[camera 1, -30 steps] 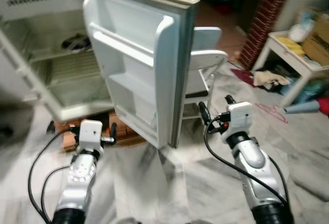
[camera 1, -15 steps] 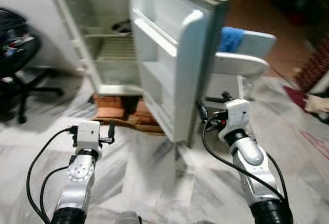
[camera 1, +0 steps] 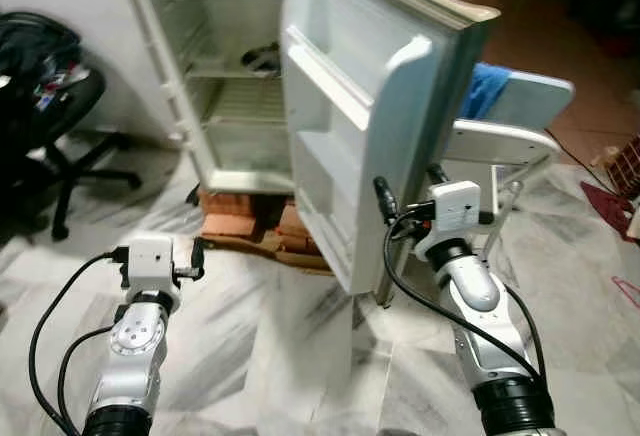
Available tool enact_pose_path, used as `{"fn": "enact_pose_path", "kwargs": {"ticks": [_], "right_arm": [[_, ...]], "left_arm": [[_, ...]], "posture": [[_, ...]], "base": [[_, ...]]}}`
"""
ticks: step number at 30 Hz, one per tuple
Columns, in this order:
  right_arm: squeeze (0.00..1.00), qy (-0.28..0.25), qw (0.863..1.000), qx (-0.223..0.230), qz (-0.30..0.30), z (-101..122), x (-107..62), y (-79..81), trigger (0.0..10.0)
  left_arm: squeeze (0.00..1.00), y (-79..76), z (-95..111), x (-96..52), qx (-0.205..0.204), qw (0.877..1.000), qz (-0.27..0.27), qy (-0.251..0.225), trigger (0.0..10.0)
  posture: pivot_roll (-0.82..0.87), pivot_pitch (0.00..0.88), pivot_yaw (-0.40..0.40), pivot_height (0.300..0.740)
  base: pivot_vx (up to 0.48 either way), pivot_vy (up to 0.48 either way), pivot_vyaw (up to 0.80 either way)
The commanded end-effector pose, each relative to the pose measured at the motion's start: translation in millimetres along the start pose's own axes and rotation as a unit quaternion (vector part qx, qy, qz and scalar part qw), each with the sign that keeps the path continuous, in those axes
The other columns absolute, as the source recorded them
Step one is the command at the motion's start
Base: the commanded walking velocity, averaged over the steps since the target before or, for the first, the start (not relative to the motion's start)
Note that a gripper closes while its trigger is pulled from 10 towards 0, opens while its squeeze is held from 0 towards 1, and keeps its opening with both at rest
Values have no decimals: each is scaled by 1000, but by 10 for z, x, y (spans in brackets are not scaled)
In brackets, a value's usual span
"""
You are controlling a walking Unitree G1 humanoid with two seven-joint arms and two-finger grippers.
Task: Restocking fridge
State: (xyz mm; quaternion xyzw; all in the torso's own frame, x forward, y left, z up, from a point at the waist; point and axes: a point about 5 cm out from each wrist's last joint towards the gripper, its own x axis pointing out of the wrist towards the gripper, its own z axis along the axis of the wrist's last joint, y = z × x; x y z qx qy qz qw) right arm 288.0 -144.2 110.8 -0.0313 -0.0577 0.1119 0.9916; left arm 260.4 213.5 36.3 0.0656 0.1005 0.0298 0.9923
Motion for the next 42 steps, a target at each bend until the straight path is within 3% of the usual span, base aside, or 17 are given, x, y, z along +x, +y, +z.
{"fn": "enact_pose_path", "kwargs": {"ticks": [1,3,6,11,18,23,28,30,32,33,35,36,38,39,40,42], "right_arm": [[0,8,1000,-4,-17,-36,-24,-83,10000],[0,8,1000,-5,-17,-35,-21,-85,10000],[0,7,1000,-6,-20,-35,-27,-87,10000],[0,9,1000,-2,-18,-52,-39,-83,10000],[0,13,1000,11,3,-55,-12,-112,10000],[0,11,998,33,48,-2,161,-91,10000],[0,7,992,83,91,95,343,24,10000],[0,-6,975,152,162,246,415,233,10000],[0,-13,963,183,198,316,403,326,10000],[0,-16,950,209,230,368,370,398,10000],[0,-19,931,236,277,432,305,494,10000],[0,-15,926,228,301,421,249,537,10000],[0,4,936,175,306,280,183,539,10000],[0,4,936,175,306,280,183,539,10000],[0,31,952,129,275,103,169,463,10000],[0,56,969,102,220,-45,154,324,10000]], "left_arm": [[0,-75,24,18,-3,1000,-7,-4,10000],[0,-72,16,20,0,1000,-5,-1,10000],[0,-92,18,12,-27,1000,-9,-5,10000],[0,-90,-27,-11,-18,1000,-9,8,10000],[0,-16,-130,-191,-29,999,-15,14,10000],[0,21,-320,-441,-25,999,-21,34,10000],[0,33,-364,-524,-26,999,-17,39,10000],[0,50,-396,-568,-37,998,-6,49,10000],[0,54,-399,-578,-37,998,-5,49,10000],[0,56,-400,-583,-36,998,-4,49,10000],[0,60,-403,-589,-35,998,-2,49,10000],[0,64,-408,-594,-35,998,-2,49,10000],[0,70,-419,-601,-35,998,-1,50,10000],[0,70,-419,-601,-35,998,-1,50,10000],[0,73,-427,-602,-34,998,-1,52,10000],[0,75,-439,-587,-31,998,-1,56,10000]], "posture": [[-74,0,26,740],[-74,0,26,740],[-74,0,26,740],[-71,0,26,740],[-62,0,22,740],[-38,4,16,740],[-22,7,10,740],[-10,9,3,740],[-3,11,0,740],[-3,11,0,740],[-3,11,0,740],[0,16,-6,740],[-4,18,-4,740],[-4,18,-4,740],[-6,21,-3,740],[-11,28,2,740]], "base": [[382,-285,0],[315,-349,0],[0,0,0],[0,0,0],[0,0,0],[0,0,0],[0,0,0],[0,0,0],[0,0,0],[0,0,0],[0,0,0],[0,0,0],[0,0,0],[0,0,0],[0,0,0],[0,0,0]]}}
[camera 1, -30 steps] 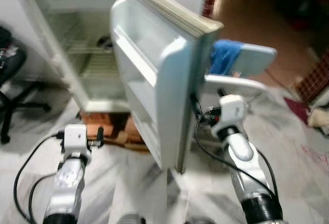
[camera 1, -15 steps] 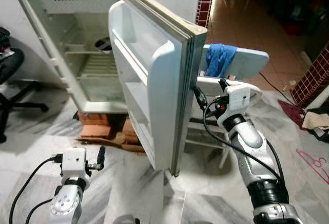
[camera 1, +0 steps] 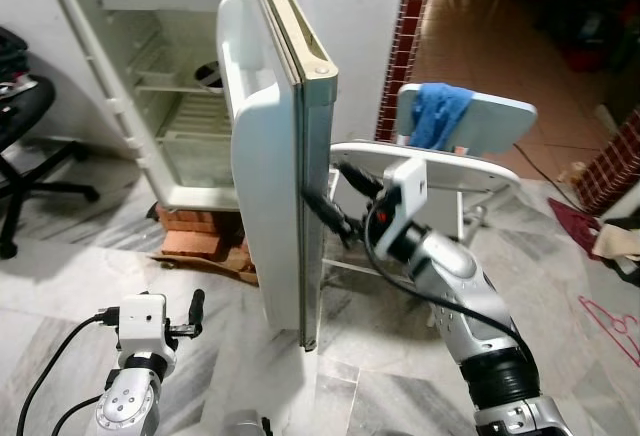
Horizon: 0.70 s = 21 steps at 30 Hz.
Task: Restocking fridge
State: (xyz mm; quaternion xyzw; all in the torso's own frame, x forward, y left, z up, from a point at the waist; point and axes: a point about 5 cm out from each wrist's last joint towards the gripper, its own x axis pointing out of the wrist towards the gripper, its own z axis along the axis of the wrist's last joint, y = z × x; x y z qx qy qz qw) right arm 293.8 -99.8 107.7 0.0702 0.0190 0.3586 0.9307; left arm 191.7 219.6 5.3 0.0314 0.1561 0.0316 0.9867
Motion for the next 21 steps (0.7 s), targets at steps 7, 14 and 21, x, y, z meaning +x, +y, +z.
{"fn": "enact_pose_path", "kwargs": {"ticks": [7,14,21], "right_arm": [[0,-5,986,-38,-159,-30,-271,-306,10000],[0,-13,976,-55,-211,-79,-349,-337,10000],[0,-16,975,-51,-215,-103,-347,-278,10000]], "left_arm": [[0,69,190,201,18,1000,4,-22,10000],[0,71,315,282,25,999,4,-39,10000],[0,43,358,287,22,998,12,-49,10000]], "posture": [[-27,47,7,740],[-34,54,8,740],[-32,53,4,740]], "base": [[0,0,0],[0,0,0],[0,0,0]]}}
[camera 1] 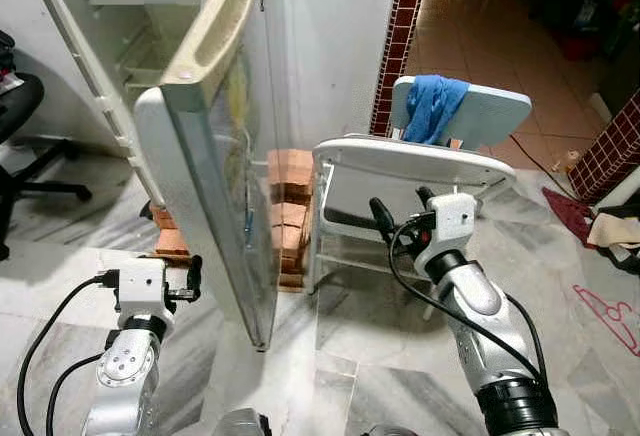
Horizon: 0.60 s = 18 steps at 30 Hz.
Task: Restocking fridge
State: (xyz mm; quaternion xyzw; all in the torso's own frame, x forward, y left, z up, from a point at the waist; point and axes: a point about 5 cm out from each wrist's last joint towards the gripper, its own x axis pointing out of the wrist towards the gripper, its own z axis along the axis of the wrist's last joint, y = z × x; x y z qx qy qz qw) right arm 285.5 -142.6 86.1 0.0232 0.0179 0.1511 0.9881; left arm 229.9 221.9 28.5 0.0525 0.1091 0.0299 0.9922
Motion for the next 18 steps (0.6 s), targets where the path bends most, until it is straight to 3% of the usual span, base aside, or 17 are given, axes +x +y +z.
{"fn": "enact_pose_path", "kwargs": {"ticks": [1,6,10,11,13,14,18], "right_arm": [[0,-19,1000,-3,-3,67,-1,9,10000],[0,-17,1000,-5,-10,42,-2,0,10000],[0,-17,1000,-7,-11,43,6,-16,10000],[0,-17,1000,-8,-13,47,12,-25,10000],[0,-18,1000,-9,-13,49,15,-28,10000],[0,-18,1000,-9,-14,47,18,-30,10000],[0,-17,1000,-11,-12,37,28,-22,10000]], "left_arm": [[0,28,24,-5,3,1000,13,-3,10000],[0,65,36,-8,6,1000,25,-4,10000],[0,202,42,-2,10,998,56,-2,10000],[0,384,17,-23,18,995,102,6,10000],[0,554,-14,-60,26,989,142,15,10000],[0,724,-54,-111,28,982,187,29,10000],[0,964,-121,-225,33,970,235,47,10000]], "posture": [[-32,53,4,740],[-23,50,-2,740],[-15,50,-6,740],[-15,50,-6,740],[-15,50,-6,740],[-2,49,-12,740],[3,48,-15,740]], "base": [[0,0,0],[0,0,0],[0,0,0],[0,0,0],[0,0,0],[0,0,0],[0,0,0]]}}
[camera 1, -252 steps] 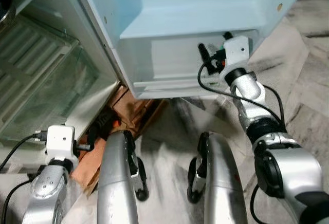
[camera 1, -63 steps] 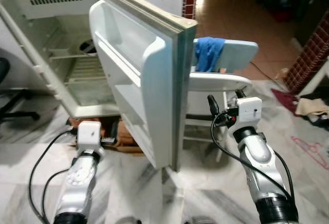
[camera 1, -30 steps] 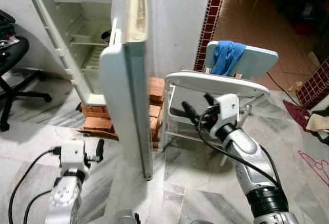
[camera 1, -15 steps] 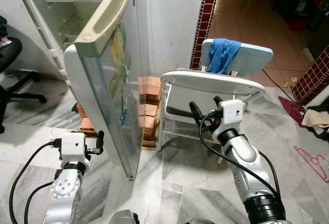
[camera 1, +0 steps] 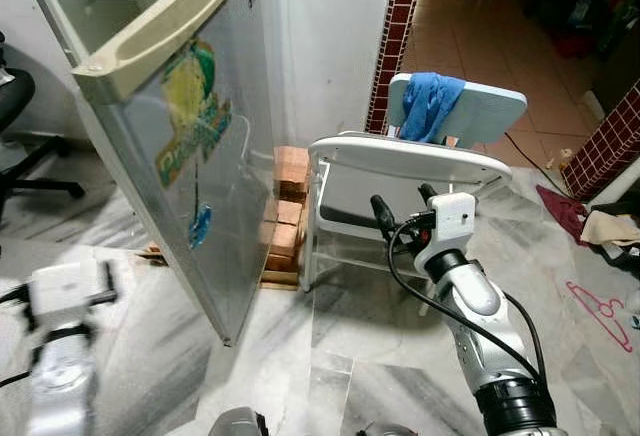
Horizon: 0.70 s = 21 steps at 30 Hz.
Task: Restocking fridge
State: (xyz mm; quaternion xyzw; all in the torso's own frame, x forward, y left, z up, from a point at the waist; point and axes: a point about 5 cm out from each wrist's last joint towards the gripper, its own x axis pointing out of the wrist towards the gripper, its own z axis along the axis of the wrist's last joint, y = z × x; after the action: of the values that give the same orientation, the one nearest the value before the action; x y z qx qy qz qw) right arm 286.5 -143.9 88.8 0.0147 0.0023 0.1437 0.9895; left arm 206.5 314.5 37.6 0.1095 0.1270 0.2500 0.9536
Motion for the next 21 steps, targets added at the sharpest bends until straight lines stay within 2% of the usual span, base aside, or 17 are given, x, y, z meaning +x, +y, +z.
{"fn": "enact_pose_path", "kwargs": {"ticks": [1,4,5,6,7,9,11,16,17,21], "right_arm": [[0,-2,1000,-1,-4,7,24,-5,10000],[0,-2,1000,-1,-3,6,27,-2,10000],[0,-2,1000,-2,-3,5,29,-2,10000],[0,-3,1000,-2,-3,6,30,-2,10000],[0,-3,1000,0,-4,5,32,-2,10000],[0,-2,1000,3,-6,2,34,-4,10000],[0,0,1000,3,-9,-4,29,-5,10000],[0,0,1000,2,-10,-15,11,-3,10000],[0,0,1000,-1,-12,-18,1,-6,10000],[0,-4,1000,-7,-18,-1,-1,-23,10000]], "left_arm": [[0,58,-75,-26,4,1000,14,16,10000],[0,47,-67,-35,4,1000,8,13,10000],[0,-13,-37,-45,6,1000,-7,5,10000],[0,-101,7,-57,8,999,-29,-9,10000],[0,-257,84,-84,9,997,-69,-30,10000],[0,-376,134,-110,7,994,-98,-42,10000],[0,-700,271,-207,6,981,-181,-74,10000],[0,-854,318,-254,3,973,-217,-81,10000],[0,-908,345,-255,2,971,-225,-83,10000],[0,-941,396,-214,-8,970,-227,-87,10000]], "posture": [[3,48,-15,740],[10,48,-16,740],[11,48,-17,740],[11,48,-17,740],[12,47,-17,740],[12,47,-17,740],[7,49,-14,740],[1,49,-10,740],[-5,50,-3,740],[-11,48,5,740]], "base": [[0,0,0],[0,0,0],[0,0,0],[0,0,0],[0,0,0],[0,0,-244],[0,0,-644],[0,0,-744],[0,476,-419],[0,476,-105]]}}
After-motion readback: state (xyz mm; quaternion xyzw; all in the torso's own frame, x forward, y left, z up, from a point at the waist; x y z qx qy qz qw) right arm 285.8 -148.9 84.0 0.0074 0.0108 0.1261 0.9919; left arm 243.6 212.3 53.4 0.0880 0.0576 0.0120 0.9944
